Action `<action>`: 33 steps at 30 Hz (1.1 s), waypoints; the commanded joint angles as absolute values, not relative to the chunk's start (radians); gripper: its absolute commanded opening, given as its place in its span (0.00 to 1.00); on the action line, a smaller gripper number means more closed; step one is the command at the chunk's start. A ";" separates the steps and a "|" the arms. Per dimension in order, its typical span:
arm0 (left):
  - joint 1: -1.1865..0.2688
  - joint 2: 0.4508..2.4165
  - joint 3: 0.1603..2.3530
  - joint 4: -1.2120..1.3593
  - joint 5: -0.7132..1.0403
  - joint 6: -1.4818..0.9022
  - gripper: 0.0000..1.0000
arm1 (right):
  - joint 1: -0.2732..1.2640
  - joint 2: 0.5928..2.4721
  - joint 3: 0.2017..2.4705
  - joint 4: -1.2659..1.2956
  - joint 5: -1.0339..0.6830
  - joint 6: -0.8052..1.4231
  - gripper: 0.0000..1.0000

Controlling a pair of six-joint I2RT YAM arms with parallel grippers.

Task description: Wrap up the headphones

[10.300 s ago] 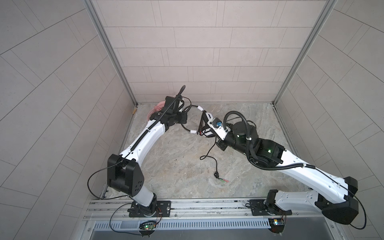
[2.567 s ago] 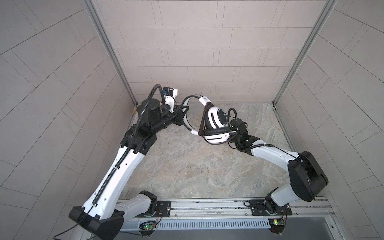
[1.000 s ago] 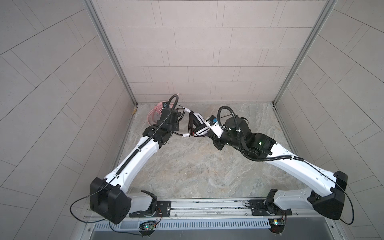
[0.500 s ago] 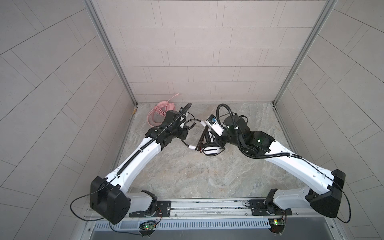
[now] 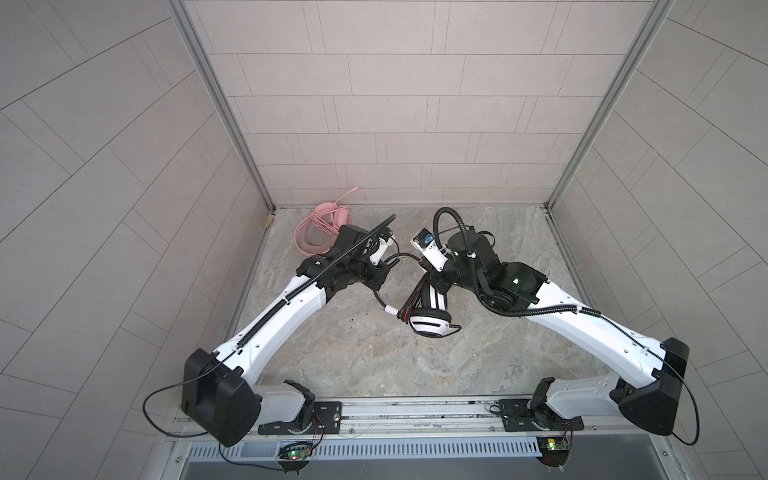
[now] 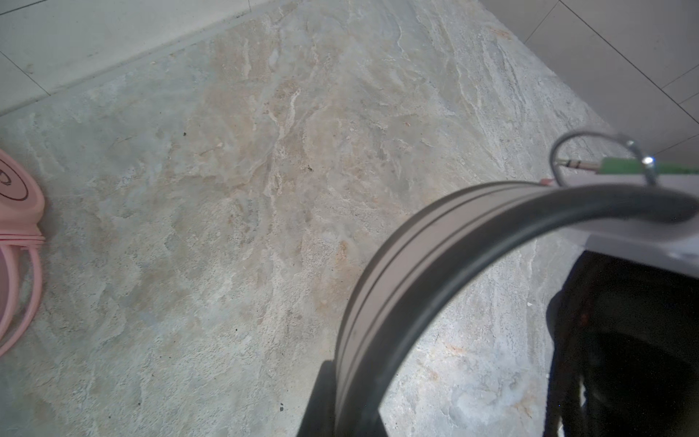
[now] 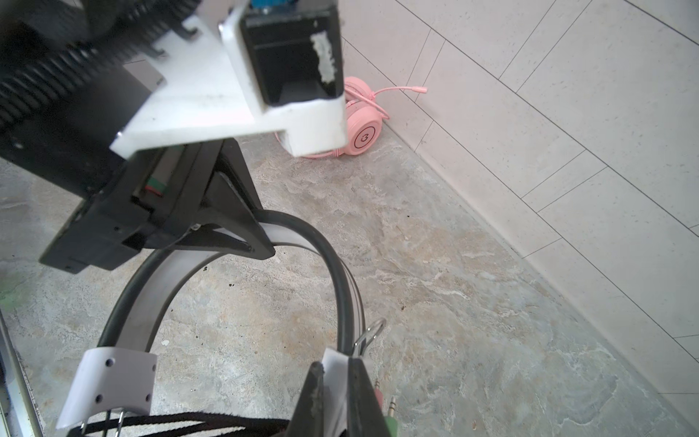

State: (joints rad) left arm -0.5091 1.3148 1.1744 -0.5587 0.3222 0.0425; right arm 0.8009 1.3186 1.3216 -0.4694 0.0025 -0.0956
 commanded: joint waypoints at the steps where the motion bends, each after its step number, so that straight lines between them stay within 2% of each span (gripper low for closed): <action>1: -0.519 1.276 1.206 -0.594 0.395 0.082 0.00 | 0.772 1.307 1.310 -0.406 0.096 -0.088 0.06; 8: -0.515 1.178 1.133 -0.474 0.371 0.040 0.00 | 0.746 1.281 1.266 -0.375 0.082 -0.051 0.09; 19: -0.515 1.156 1.120 -0.427 0.394 0.002 0.00 | 0.688 1.249 1.220 -0.341 -0.019 0.012 0.24; 27: -0.515 1.157 1.133 -0.415 0.413 -0.028 0.00 | 0.663 1.219 1.183 -0.313 -0.037 0.036 0.26; 33: -0.513 1.194 1.146 -0.442 0.360 -0.062 0.00 | 0.614 1.201 1.163 -0.301 -0.002 0.080 0.28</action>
